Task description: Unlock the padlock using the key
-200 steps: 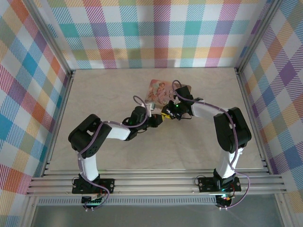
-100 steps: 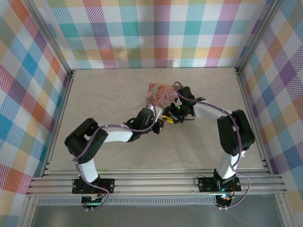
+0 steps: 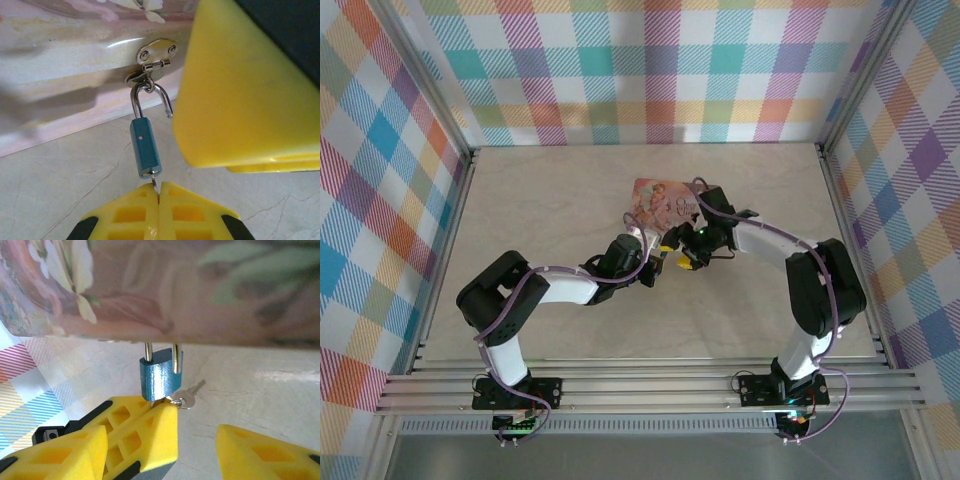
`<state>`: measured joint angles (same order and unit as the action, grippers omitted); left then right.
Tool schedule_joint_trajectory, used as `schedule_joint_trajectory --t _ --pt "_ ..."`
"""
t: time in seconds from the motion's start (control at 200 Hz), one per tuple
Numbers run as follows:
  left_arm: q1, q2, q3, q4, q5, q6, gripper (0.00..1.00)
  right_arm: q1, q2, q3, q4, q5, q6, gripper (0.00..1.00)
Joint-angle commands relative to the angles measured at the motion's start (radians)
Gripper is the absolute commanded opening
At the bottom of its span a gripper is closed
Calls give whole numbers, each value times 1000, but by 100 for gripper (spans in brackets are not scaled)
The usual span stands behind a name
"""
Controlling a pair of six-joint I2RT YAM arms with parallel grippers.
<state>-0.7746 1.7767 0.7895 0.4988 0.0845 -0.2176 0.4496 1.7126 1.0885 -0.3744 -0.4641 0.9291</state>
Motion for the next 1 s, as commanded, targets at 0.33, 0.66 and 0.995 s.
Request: schedule_joint_trajectory --t 0.33,0.66,0.995 --pt "54 13 17 12 117 -321 0 -30 -176 -186 117 115 141 52" --pt "71 -6 40 -14 218 -484 0 -54 -178 -328 320 39 271 49" --pt "64 -121 119 -362 -13 -415 0 -64 -222 -318 298 31 246 49"
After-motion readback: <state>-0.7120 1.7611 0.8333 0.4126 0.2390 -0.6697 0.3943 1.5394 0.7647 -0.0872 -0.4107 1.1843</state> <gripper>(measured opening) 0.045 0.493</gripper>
